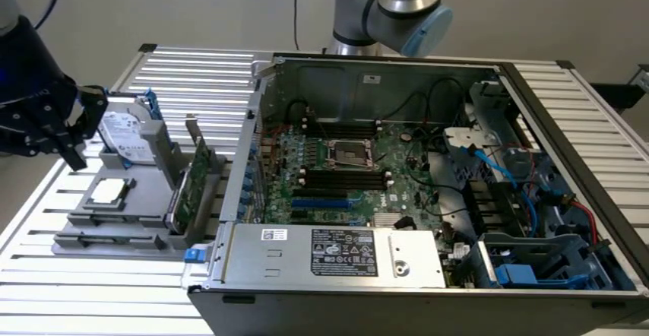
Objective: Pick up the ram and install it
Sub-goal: 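Pick up the ram and move it above insertion slot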
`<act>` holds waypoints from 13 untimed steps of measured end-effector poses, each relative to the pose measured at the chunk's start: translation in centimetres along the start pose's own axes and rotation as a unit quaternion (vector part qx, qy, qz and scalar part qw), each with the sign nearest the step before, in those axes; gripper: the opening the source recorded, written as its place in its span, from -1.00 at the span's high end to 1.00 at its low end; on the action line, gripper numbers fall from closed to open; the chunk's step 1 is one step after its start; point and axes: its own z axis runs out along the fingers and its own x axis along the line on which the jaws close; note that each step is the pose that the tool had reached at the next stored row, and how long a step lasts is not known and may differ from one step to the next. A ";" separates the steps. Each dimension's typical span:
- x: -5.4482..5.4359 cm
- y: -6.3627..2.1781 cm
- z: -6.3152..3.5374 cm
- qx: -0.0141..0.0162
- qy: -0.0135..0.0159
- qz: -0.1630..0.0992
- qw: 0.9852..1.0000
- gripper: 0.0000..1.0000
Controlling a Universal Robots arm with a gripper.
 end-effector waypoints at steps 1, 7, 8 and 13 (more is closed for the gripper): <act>0.0 0.00 0.05 0.000 0.000 -0.009 1.000 0.79; 0.0 -0.01 0.38 0.001 0.002 -0.064 0.998 0.79; 0.0 -0.02 0.43 0.001 0.002 -0.073 0.997 0.79; 0.0 -0.03 0.70 0.001 0.003 -0.118 0.993 0.79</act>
